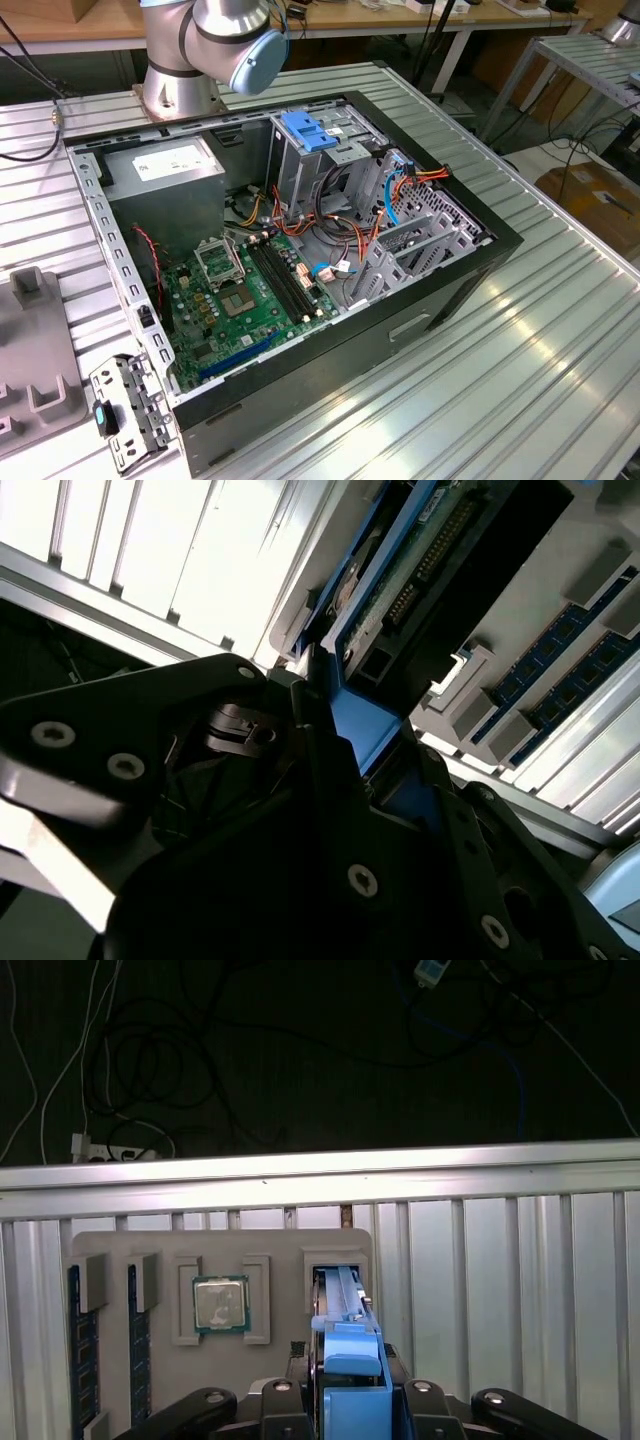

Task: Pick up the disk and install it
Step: 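Pick up the disk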

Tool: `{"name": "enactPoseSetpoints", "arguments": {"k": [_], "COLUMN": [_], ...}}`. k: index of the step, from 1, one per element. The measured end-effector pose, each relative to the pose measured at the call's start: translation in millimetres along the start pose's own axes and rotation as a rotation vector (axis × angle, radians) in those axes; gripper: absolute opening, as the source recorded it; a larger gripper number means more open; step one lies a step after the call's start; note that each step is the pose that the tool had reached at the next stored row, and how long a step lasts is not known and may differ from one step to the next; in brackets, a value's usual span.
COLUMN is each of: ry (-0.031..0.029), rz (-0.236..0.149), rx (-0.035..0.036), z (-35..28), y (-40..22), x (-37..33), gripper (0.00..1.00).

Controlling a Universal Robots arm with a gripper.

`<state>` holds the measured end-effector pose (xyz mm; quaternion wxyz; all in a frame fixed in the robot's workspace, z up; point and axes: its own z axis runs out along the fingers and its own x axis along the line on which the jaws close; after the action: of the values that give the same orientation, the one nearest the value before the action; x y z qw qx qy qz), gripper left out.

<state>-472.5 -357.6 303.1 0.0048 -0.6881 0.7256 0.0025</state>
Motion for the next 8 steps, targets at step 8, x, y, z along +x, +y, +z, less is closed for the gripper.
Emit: {"name": "enactPoseSetpoints", "arguments": {"k": [8], "ry": [0.0001], "rz": [0.0], "rx": [-0.0001], "z": [-7.9], "y": [0.0], "x": [-0.1], "gripper": [0.37]}}
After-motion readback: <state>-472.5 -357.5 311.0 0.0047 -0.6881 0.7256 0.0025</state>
